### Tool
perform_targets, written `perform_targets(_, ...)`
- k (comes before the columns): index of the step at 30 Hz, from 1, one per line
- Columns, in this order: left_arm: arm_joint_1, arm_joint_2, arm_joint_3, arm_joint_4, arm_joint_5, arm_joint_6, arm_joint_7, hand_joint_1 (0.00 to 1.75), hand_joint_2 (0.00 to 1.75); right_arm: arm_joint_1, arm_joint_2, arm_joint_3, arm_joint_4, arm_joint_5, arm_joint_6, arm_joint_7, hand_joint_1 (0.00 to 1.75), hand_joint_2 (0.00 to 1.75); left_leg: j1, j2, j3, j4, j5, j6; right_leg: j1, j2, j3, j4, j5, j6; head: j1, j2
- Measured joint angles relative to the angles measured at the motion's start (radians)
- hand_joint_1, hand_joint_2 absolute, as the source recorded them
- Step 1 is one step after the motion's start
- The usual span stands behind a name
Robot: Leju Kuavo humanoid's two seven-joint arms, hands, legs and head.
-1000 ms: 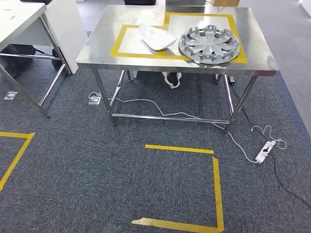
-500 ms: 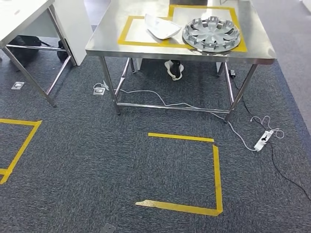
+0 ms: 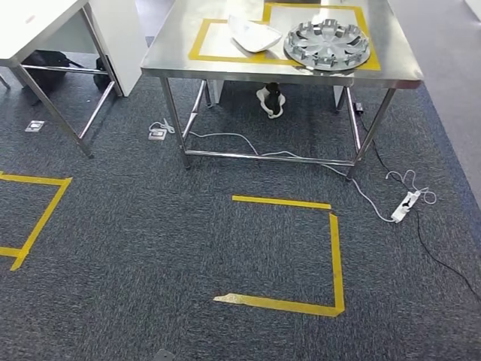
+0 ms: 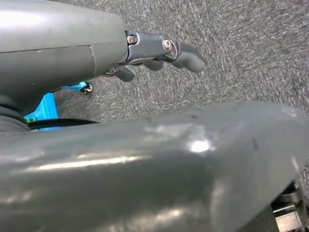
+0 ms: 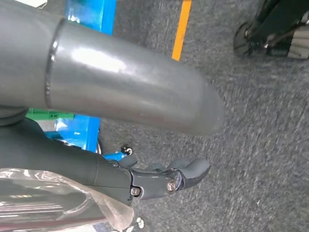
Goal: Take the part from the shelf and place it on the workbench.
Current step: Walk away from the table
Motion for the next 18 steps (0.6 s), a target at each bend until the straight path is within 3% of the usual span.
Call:
perform_targets(2,0.001,0.0,0.002,0.0,0.0,0.0,0.001,0.0,0.0,0.002,0.0,-0.001,0.0,-0.001,0.005,0.005,0.0,0.0,0.002,-0.002,-0.013,0.025,-0.019,-0.011,-0.003,-0.003,-0.012,-0.003,0.006,-0.012,-0.003,0.0)
perform_targets(3,0.002,0.0,0.003,0.0,0.0,0.0,0.003,0.0,0.0,0.002,0.0,-0.001,0.0,-0.002,0.006,0.007,0.0,0.0,0.004,-0.004,-0.027,0.063,-0.049,-0.018,-0.005,-0.006,-0.015,-0.005,0.01,-0.018,-0.005,0.0)
perform_targets(5,0.005,0.0,0.004,0.0,0.001,0.0,0.006,0.0,0.0,0.005,-0.001,-0.002,0.0,-0.003,0.008,0.008,0.0,0.0,0.012,-0.005,-0.072,0.19,-0.132,-0.032,-0.005,-0.01,-0.026,-0.004,0.018,-0.024,-0.011,0.0)
perform_targets(6,0.006,0.0,0.006,0.0,0.001,0.0,0.007,0.0,0.0,0.006,-0.001,-0.002,0.0,-0.003,0.01,0.007,0.0,0.0,0.016,-0.005,-0.091,0.253,-0.163,-0.037,-0.004,-0.012,-0.031,-0.002,0.022,-0.024,-0.011,0.0)
perform_targets(7,0.007,0.0,0.008,0.0,0.001,0.0,0.008,0.0,0.0,0.008,-0.001,-0.002,0.0,-0.004,0.012,0.004,0.0,0.0,0.019,-0.005,-0.099,0.291,-0.174,-0.04,-0.004,-0.013,-0.036,0.001,0.025,-0.023,-0.011,0.0)
perform_targets(8,0.009,0.0,0.009,0.0,0.001,0.0,0.009,0.0,0.0,0.009,-0.001,-0.003,0.0,-0.004,0.014,0.001,0.0,0.0,0.022,-0.005,-0.09,0.291,-0.164,-0.042,-0.004,-0.013,-0.039,0.005,0.026,-0.022,-0.011,0.0)
perform_targets(9,0.01,0.0,0.011,0.0,0.0,0.0,0.009,0.0,0.0,0.009,-0.001,-0.003,0.0,-0.005,0.018,-0.003,0.0,0.0,0.025,-0.005,-0.065,0.254,-0.137,-0.043,-0.004,-0.013,-0.041,0.01,0.027,-0.021,-0.011,0.0)
perform_targets(11,0.012,0.0,0.012,0.0,0.0,0.001,0.009,0.0,0.0,0.008,-0.001,-0.003,0.001,-0.006,0.026,-0.009,0.0,0.0,0.028,-0.006,0.01,0.118,-0.075,-0.04,-0.003,-0.013,-0.049,0.021,0.028,-0.017,-0.011,0.0)
perform_targets(13,0.012,0.0,0.013,0.0,-0.001,0.003,0.009,0.0,0.0,0.007,-0.001,-0.003,0.002,-0.006,0.035,-0.013,0.0,0.0,0.025,-0.006,0.049,0.031,-0.051,-0.032,-0.002,-0.013,-0.06,0.027,0.033,-0.007,-0.01,0.0)
perform_targets(14,0.013,0.0,0.013,0.0,-0.001,0.003,0.009,0.0,0.0,0.007,-0.001,-0.003,0.002,-0.006,0.039,-0.014,0.0,0.0,0.024,-0.006,0.051,0.017,-0.055,-0.029,-0.001,-0.013,-0.065,0.031,0.033,-0.004,-0.01,0.0)
perform_targets(18,0.014,-0.001,0.014,0.0,-0.002,0.003,0.01,0.0,0.0,0.006,-0.001,-0.003,0.002,-0.004,0.044,-0.016,0.0,0.0,0.02,-0.007,0.043,0.007,-0.056,-0.024,-0.003,-0.013,-0.074,0.035,0.037,-0.013,-0.008,0.0)
